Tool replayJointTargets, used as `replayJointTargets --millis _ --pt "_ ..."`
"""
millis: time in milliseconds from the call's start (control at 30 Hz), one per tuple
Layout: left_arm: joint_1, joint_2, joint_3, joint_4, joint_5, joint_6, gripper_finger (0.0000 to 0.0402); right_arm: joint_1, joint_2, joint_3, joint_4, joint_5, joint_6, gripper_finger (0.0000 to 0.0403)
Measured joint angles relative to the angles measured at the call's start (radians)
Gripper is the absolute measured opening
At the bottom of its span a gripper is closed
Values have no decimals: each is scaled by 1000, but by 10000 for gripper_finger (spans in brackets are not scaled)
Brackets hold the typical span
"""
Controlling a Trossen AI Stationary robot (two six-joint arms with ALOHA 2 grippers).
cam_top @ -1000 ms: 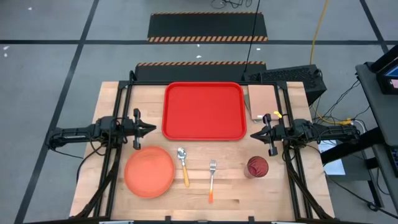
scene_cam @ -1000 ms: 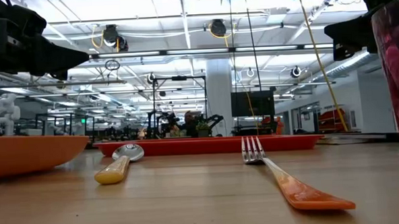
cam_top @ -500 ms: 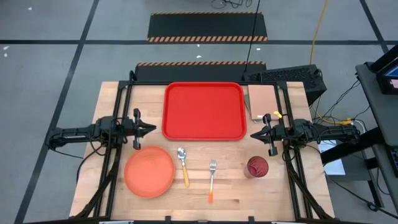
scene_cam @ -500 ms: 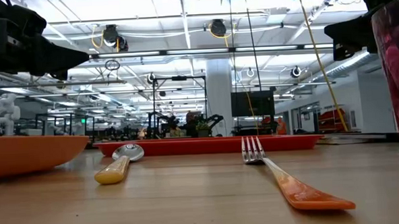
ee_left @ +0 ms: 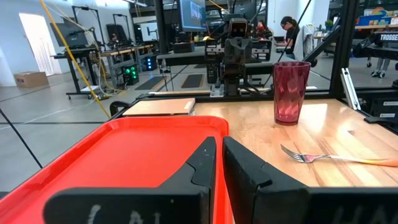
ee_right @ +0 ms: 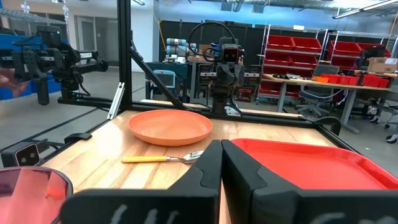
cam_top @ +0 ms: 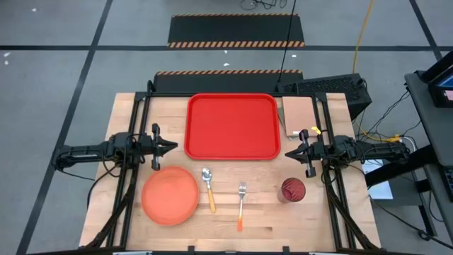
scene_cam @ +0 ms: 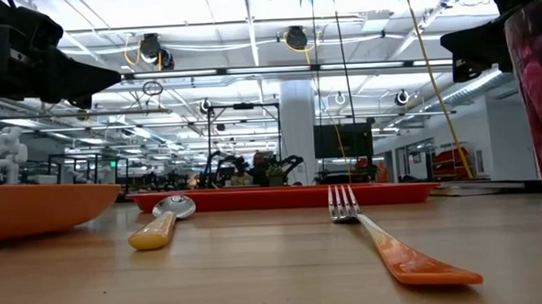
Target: Pick and place plate/cup/fork/spoon on tray
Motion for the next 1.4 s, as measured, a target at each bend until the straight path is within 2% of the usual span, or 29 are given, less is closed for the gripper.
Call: replayJointTargets --millis 267,367,467,567,633,833,1033,1300,1400 --pt "0 0 0 0 0 1 33 0 0 0 27 0 7 0" --pt "0 0 0 6 -2 89 33 0 0 0 31 0 7 0" --pt "0 0 -1 14 -3 169 33 0 0 0 131 -1 24 0" --pt "0 0 -1 15 -3 175 33 1 -1 19 262 -5 53 0" --pt "0 0 -1 16 -3 162 33 1 6 49 256 -29 82 0" --pt "0 0 -1 20 -3 126 33 1 116 238 235 -85 155 0" --pt "0 0 -1 34 -2 127 33 25 300 488 90 -117 187 0" --pt "0 0 -1 44 -2 128 33 101 564 799 -94 -33 292 0" --pt "0 0 -1 44 -2 133 33 133 643 892 -195 46 306 0"
